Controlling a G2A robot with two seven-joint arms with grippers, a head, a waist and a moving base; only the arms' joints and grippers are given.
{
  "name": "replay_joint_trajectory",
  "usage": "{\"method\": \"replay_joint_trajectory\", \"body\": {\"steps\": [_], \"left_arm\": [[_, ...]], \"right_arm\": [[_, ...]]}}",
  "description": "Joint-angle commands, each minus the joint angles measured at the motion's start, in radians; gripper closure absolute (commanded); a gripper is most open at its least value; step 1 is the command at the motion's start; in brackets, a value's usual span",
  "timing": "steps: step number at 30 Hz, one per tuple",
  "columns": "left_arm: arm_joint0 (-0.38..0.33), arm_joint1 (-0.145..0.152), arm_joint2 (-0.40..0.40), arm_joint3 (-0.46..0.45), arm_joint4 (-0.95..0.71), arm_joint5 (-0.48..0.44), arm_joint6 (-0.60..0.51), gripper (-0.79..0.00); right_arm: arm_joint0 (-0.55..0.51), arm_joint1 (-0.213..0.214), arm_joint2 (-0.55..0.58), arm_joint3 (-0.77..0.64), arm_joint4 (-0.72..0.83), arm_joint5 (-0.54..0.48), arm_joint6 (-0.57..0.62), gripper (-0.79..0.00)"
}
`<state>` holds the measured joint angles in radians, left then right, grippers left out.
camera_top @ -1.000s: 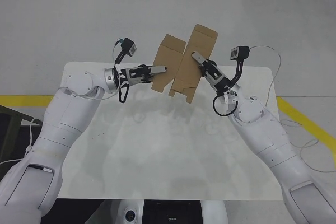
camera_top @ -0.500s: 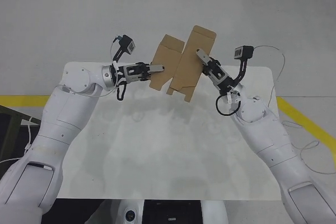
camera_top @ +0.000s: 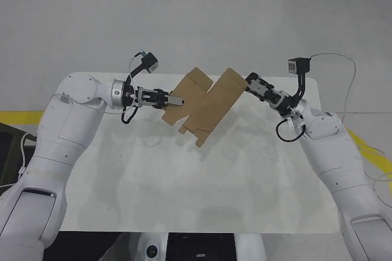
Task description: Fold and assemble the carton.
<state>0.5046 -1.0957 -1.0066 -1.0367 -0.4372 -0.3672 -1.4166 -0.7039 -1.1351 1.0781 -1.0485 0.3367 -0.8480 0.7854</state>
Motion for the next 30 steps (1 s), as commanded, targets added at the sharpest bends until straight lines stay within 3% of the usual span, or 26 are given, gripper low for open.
{"method": "replay_joint_trajectory", "body": {"steps": [1,4,15,24,30], "left_arm": [[0.003,0.003,-0.003,0.001,0.003,0.003,-0.024,0.000],[0.002,0.007,-0.004,0.000,0.004,0.017,-0.053,0.000],[0.024,0.032,0.010,-0.082,0.039,0.040,-0.077,0.000],[0.043,0.063,0.037,-0.154,0.036,0.050,-0.087,0.000],[0.043,0.075,0.061,-0.171,0.027,0.052,-0.088,0.000]], "right_arm": [[0.007,0.008,0.001,0.012,0.033,0.006,0.132,-0.785],[0.018,0.021,-0.019,-0.009,0.042,0.060,0.247,-0.785],[0.062,0.091,-0.106,-0.070,0.080,0.193,0.380,-0.785],[0.118,0.131,-0.227,-0.083,0.164,0.238,0.426,-0.785],[0.146,0.151,-0.309,-0.088,0.191,0.204,0.391,-0.785]]}}
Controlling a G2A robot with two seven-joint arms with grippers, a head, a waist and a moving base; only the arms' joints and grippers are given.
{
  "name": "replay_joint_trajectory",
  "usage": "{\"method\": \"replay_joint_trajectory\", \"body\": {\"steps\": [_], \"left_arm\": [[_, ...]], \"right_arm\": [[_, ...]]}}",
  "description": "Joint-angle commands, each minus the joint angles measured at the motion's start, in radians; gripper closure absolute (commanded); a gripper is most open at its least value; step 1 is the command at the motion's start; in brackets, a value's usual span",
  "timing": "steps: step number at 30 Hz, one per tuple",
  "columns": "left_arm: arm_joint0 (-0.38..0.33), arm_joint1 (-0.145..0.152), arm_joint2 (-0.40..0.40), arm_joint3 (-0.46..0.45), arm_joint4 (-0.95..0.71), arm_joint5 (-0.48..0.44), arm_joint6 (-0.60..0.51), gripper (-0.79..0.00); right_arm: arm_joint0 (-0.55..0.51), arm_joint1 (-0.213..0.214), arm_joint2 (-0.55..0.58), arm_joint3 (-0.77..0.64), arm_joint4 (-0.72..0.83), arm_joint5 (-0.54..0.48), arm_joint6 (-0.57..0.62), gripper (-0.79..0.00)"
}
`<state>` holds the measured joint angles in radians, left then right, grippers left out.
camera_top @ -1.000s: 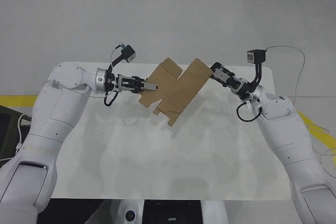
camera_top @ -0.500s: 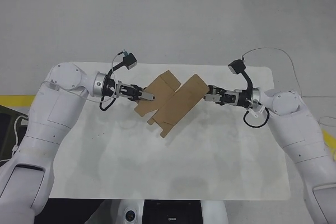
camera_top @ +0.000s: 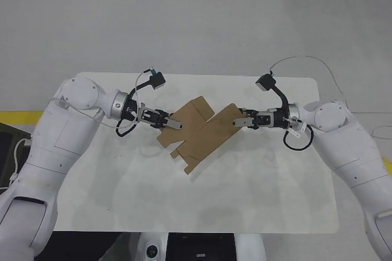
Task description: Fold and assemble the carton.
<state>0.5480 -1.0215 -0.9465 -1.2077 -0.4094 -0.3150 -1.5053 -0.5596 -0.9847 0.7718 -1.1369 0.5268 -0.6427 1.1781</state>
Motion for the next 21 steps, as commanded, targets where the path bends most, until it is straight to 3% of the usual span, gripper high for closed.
{"method": "replay_joint_trajectory", "body": {"steps": [1,6,7,9,13,15,16,21], "left_arm": [[0.000,0.001,0.001,0.000,-0.001,0.000,0.000,0.000],[0.000,0.001,0.001,0.000,-0.001,0.000,0.000,0.000],[0.000,0.001,0.001,0.000,-0.001,0.000,0.000,0.000],[0.000,0.001,0.001,0.000,-0.001,0.000,0.000,0.000],[0.000,0.001,0.001,0.000,-0.001,0.000,0.000,0.000],[0.000,0.001,0.001,0.000,-0.001,0.000,0.000,0.000],[0.001,0.001,0.005,-0.004,-0.006,0.001,-0.001,0.000],[-0.005,0.005,0.014,0.015,-0.014,-0.015,0.015,0.000]], "right_arm": [[0.002,0.001,-0.003,0.000,0.001,-0.001,-0.002,-0.785],[0.002,0.001,-0.003,0.000,0.001,-0.001,-0.002,-0.785],[0.002,0.001,-0.003,0.000,0.001,-0.001,-0.002,-0.690],[0.002,0.001,-0.003,0.000,0.001,-0.001,-0.002,-0.379],[0.002,0.001,-0.003,0.000,0.001,-0.001,-0.002,-0.336],[0.002,0.001,-0.003,0.000,0.001,-0.001,-0.002,-0.409],[0.006,0.002,-0.009,-0.002,-0.011,-0.012,-0.012,-0.785],[0.015,0.005,-0.022,0.004,-0.044,-0.038,-0.038,-0.785]]}}
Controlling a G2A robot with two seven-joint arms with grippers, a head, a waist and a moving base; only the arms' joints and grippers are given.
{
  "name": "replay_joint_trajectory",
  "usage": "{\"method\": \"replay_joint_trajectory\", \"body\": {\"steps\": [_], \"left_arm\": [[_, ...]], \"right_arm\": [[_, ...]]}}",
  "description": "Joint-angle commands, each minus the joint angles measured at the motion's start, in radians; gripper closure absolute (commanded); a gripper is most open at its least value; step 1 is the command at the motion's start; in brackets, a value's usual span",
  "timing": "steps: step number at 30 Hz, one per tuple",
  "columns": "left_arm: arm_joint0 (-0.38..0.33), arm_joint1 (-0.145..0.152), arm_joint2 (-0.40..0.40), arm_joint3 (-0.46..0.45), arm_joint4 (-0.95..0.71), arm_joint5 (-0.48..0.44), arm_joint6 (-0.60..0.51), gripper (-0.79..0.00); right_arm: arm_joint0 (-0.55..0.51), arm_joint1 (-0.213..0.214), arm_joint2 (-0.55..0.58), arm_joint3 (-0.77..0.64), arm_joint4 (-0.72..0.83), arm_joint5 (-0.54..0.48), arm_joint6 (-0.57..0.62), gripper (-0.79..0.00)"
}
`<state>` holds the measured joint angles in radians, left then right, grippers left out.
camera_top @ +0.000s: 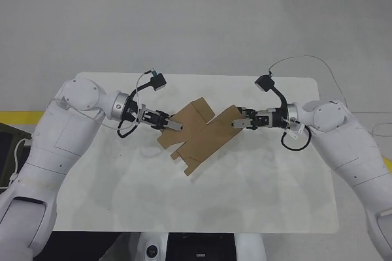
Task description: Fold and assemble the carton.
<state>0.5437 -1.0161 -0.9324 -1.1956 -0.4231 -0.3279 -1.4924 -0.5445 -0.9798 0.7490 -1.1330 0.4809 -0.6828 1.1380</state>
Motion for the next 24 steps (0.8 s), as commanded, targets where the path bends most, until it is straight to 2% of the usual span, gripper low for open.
{"method": "replay_joint_trajectory", "body": {"steps": [1,12,16,24], "left_arm": [[-0.001,0.000,0.000,0.003,0.000,-0.002,0.002,0.000],[0.002,0.000,0.000,0.000,0.001,-0.001,0.009,0.000],[0.025,0.005,-0.009,-0.036,0.019,0.016,0.042,0.000],[0.040,0.012,-0.022,-0.073,0.020,0.030,0.023,0.000]], "right_arm": [[-0.001,0.000,0.001,0.000,0.002,0.002,0.002,-0.785],[-0.001,0.000,0.001,0.000,0.002,0.002,0.002,-0.785],[-0.025,0.001,0.008,-0.017,-0.014,0.031,-0.025,-0.785],[-0.038,-0.004,0.019,-0.015,0.092,0.055,0.054,-0.785]]}}
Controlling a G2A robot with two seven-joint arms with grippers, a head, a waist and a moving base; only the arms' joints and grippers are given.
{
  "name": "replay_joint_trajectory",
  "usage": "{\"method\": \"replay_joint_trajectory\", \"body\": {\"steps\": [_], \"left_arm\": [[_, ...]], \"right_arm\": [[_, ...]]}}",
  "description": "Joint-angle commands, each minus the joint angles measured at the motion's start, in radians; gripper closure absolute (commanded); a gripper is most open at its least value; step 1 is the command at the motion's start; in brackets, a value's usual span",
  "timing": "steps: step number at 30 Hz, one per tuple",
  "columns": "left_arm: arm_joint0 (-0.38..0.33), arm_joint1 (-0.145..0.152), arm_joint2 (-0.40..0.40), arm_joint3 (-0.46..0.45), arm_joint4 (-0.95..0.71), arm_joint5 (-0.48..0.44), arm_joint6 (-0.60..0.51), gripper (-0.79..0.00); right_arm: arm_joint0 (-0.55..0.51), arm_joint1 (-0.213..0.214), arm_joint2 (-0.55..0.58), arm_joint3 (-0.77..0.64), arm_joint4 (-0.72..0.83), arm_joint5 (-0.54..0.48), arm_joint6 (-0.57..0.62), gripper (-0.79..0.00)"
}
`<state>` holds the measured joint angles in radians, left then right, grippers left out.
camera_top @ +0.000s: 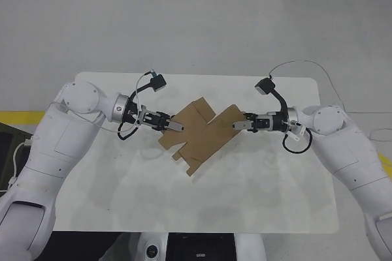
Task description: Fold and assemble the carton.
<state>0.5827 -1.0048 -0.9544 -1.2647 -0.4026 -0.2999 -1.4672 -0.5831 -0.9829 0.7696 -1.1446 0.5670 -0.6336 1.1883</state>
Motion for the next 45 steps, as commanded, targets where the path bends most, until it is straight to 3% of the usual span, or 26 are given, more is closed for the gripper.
{"method": "replay_joint_trajectory", "body": {"steps": [1,16,18,19,21,22,45], "left_arm": [[0.002,0.001,-0.001,-0.006,-0.001,0.002,-0.004,0.000],[0.003,-0.003,0.010,-0.009,-0.006,0.003,-0.015,0.000],[0.003,-0.002,0.010,-0.008,-0.004,0.002,-0.017,0.000],[0.003,-0.002,0.009,-0.007,-0.004,0.002,-0.018,0.000],[0.004,-0.002,0.008,-0.007,-0.003,0.001,-0.022,0.000],[0.004,-0.001,0.007,-0.008,-0.003,0.000,-0.023,0.000],[0.020,0.006,-0.009,-0.054,-0.007,0.005,-0.035,0.000]], "right_arm": [[0.003,-0.001,-0.004,-0.005,0.007,0.011,0.009,-0.785],[0.022,0.013,-0.053,-0.037,0.012,0.055,0.053,-0.779],[0.023,0.017,-0.057,-0.047,0.024,0.054,0.053,-0.585],[0.022,0.019,-0.058,-0.051,0.037,0.053,0.052,-0.591],[0.024,0.025,-0.059,-0.048,0.045,0.057,0.056,-0.705],[0.024,0.028,-0.060,-0.046,0.049,0.058,0.057,-0.711],[0.032,0.032,-0.123,0.000,0.170,0.064,0.063,-0.683]]}}
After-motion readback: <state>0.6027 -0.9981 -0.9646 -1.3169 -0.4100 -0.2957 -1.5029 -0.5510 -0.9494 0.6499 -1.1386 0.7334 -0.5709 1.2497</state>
